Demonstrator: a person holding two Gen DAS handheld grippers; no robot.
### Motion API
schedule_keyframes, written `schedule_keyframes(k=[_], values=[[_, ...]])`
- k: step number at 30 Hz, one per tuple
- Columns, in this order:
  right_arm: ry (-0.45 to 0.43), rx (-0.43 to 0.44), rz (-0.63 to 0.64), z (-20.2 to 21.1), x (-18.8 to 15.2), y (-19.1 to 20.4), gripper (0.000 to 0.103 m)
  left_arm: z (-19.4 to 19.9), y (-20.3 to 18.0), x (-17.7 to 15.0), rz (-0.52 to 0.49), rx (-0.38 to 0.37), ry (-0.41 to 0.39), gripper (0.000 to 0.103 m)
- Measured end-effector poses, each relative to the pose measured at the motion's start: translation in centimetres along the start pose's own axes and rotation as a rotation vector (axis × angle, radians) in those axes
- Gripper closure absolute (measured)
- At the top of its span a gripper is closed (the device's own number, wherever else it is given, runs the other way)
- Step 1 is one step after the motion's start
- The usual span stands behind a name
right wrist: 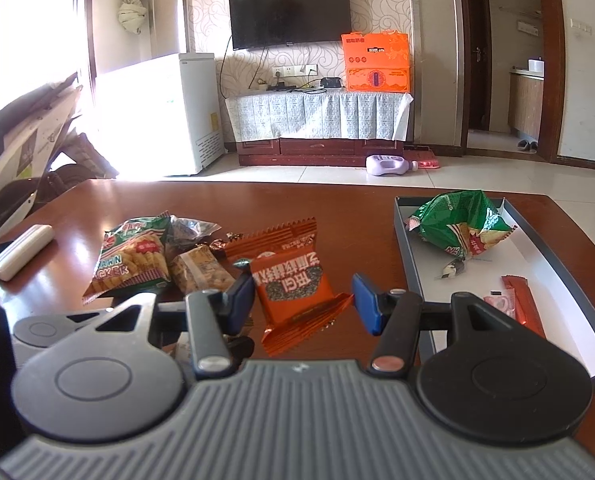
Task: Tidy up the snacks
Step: 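Carry the orange packet with the right gripper over the tray while the left holds the pastry, then lower the pastry into the tray with the left gripper while the right releases the orange packet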
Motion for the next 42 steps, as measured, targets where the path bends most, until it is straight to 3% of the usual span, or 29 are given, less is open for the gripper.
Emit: schedule_keyframes(k=[19,42], values=[[-0.030,-0.023,-0.015,1.6,0.3,-2.1,0.046,-0.4,-2.2,1.6,-0.008,-0.035,-0.032,0.055],[-0.074,-0.116,-0.070,4.7,0.1,-8.2,0.046,-0.1,-9.3,5.1,-0.062,-0.150,-0.114,0.054]])
Point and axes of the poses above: each gripper's, at about its wrist camera, not at the fingertips, and z roughly against the way its jaws point, y to its left, x to its top, the point moved 9 cm from there along -z, roughly the way its jaws point, and after that the axes turned 6 degrees about x, right-handed, at the moved point
